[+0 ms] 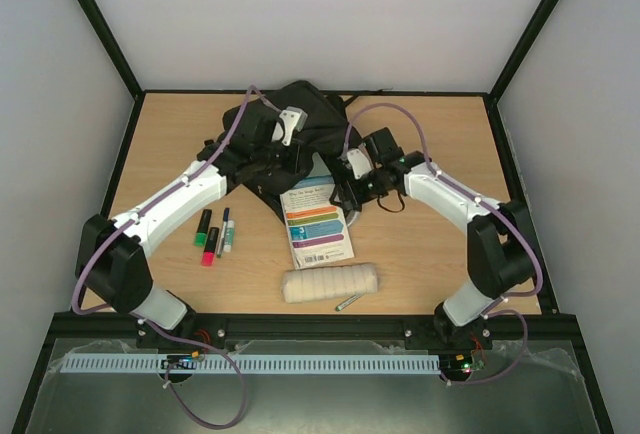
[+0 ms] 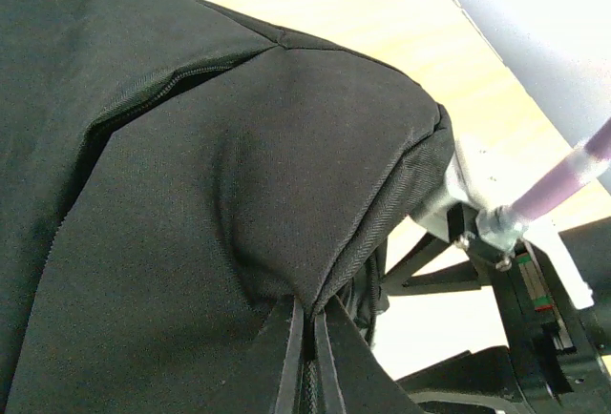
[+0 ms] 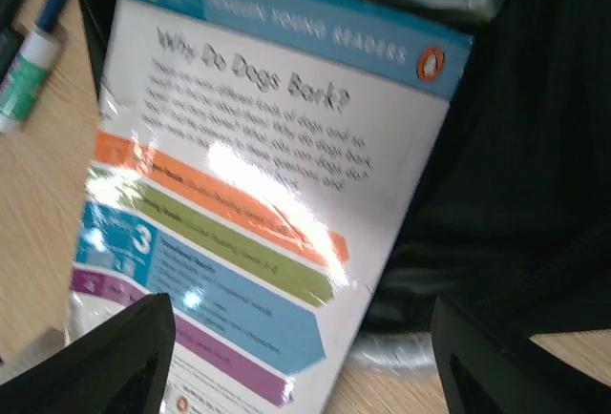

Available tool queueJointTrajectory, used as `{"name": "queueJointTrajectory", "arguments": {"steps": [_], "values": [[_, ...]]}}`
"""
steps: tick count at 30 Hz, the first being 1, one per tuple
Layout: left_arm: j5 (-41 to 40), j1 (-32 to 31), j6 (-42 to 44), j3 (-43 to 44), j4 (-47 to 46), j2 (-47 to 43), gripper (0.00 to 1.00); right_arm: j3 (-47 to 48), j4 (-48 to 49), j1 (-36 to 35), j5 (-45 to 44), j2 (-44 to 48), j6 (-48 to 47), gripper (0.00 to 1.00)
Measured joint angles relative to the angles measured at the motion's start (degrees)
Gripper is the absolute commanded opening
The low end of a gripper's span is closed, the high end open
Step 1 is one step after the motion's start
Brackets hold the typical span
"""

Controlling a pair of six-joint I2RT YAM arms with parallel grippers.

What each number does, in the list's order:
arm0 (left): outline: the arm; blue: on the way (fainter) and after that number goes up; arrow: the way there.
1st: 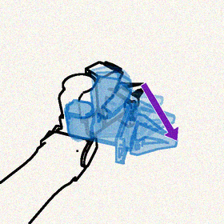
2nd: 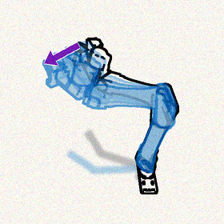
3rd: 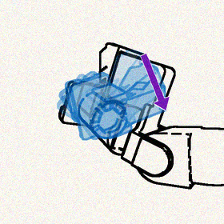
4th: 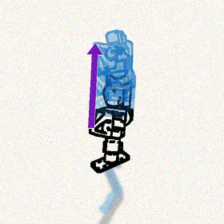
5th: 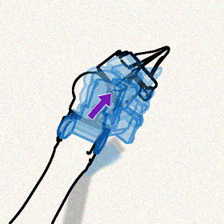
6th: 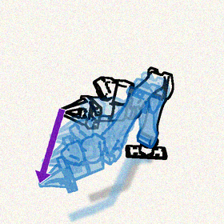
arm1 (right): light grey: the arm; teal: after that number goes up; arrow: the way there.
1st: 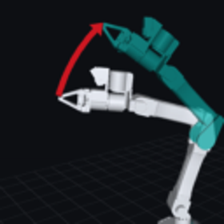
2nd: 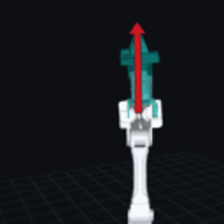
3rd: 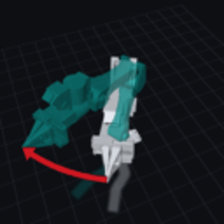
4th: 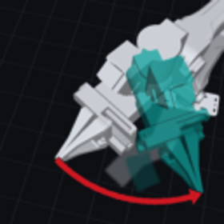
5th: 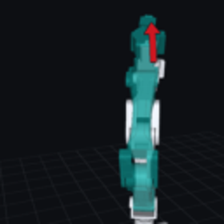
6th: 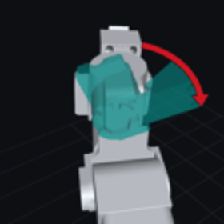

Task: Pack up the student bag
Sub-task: Place the book in the student bag.

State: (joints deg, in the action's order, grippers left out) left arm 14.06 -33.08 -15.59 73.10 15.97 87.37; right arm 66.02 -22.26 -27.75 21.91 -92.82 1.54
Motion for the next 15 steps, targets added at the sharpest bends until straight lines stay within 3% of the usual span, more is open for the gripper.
{"name": "queueJointTrajectory", "arguments": {"steps": [9, 15], "values": [[0.8, 0.0, 0.2, -0.9, -0.2, -0.5, 0.02, -12.7, -0.2, -2.8, -5.0, 11.1, -15.2, 0.61], [1.0, 0.0, 0.2, -1.0, -0.3, -0.5, 0.03, -16.0, 3.1, -9.2, -12.5, 17.2, -27.8, 0.62]]}}
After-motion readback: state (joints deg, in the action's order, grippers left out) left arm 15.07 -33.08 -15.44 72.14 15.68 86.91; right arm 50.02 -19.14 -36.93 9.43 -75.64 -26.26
